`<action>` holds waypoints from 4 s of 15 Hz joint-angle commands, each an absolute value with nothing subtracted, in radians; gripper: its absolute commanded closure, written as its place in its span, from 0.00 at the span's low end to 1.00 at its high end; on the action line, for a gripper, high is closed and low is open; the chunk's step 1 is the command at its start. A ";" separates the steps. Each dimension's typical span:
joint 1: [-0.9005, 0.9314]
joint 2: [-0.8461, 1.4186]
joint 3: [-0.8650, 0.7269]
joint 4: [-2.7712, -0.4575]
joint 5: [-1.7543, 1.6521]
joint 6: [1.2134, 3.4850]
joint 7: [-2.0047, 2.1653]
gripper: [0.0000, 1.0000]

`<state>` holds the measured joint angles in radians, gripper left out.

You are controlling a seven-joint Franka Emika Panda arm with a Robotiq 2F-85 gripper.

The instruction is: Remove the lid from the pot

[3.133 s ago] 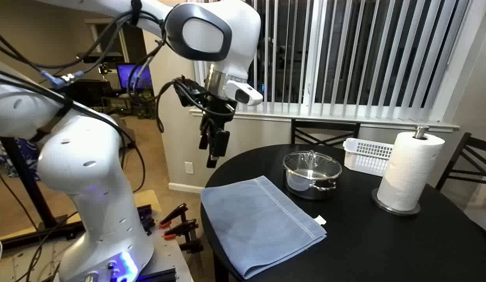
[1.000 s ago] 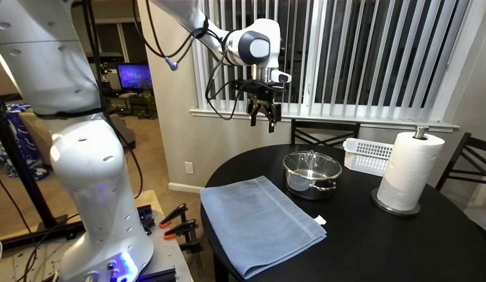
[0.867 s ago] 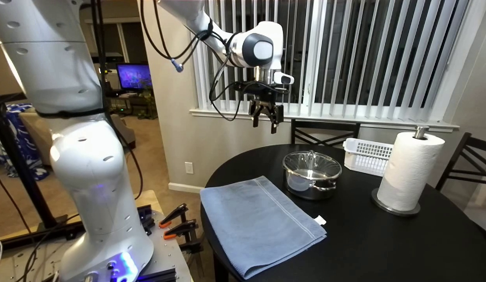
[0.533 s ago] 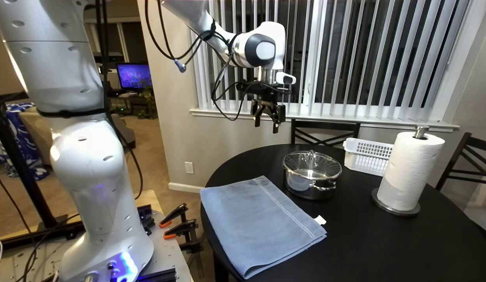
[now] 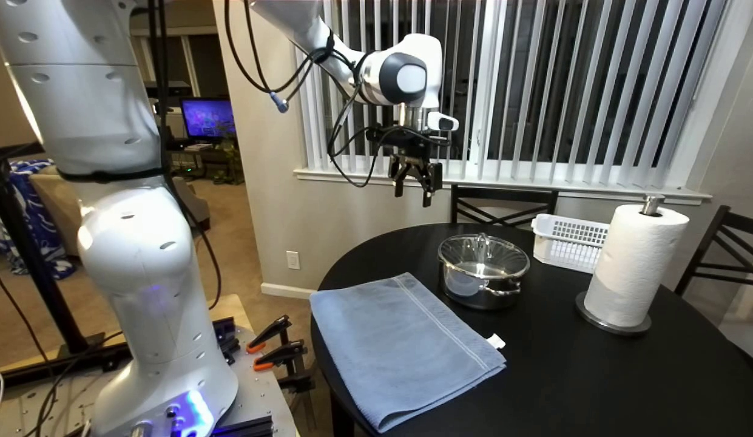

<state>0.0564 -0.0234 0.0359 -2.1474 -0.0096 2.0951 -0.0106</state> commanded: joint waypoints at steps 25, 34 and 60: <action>-0.052 0.601 0.077 -1.469 -0.103 2.056 -1.098 0.00; -0.022 0.624 0.059 -1.475 -0.199 2.109 -1.033 0.00; -0.039 0.783 0.101 -1.348 -0.184 2.230 -1.317 0.00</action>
<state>-0.0230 0.7922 0.0891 -1.3360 -0.1993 2.2117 -1.2866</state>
